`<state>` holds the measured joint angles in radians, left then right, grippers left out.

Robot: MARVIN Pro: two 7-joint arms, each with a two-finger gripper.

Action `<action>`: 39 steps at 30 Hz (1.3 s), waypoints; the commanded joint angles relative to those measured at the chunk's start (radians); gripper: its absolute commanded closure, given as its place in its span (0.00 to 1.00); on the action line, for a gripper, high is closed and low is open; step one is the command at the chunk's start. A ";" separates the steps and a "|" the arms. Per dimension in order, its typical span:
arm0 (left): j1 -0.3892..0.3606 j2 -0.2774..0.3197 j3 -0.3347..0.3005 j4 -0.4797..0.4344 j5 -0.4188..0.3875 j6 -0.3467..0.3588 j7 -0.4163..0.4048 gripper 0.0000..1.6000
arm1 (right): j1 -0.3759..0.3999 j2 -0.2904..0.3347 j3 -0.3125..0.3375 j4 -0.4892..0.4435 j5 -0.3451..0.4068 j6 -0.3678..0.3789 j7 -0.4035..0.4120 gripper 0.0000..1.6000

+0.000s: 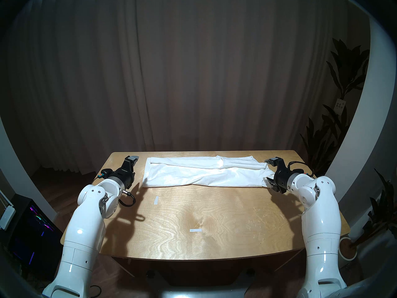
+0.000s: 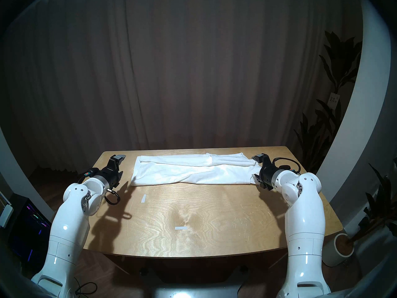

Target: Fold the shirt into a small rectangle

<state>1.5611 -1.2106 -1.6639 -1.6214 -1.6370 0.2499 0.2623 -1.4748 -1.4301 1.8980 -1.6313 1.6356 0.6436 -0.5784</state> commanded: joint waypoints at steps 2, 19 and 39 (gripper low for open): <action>0.059 -0.010 -0.063 -0.122 -0.029 -0.028 -0.054 0.00 | -0.087 -0.001 0.018 -0.096 0.025 0.042 0.021 0.00; 0.300 -0.133 -0.118 -0.341 -0.096 -0.071 -0.138 0.00 | -0.256 -0.034 0.120 -0.283 0.057 0.069 0.103 0.00; 0.481 -0.205 -0.150 -0.538 -0.020 -0.162 -0.126 0.00 | -0.137 -0.107 0.019 -0.096 -0.205 -0.215 0.282 0.00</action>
<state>2.0175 -1.4066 -1.8097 -2.1098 -1.7107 0.1329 0.1006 -1.6697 -1.5263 1.9399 -1.7665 1.5184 0.5255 -0.3937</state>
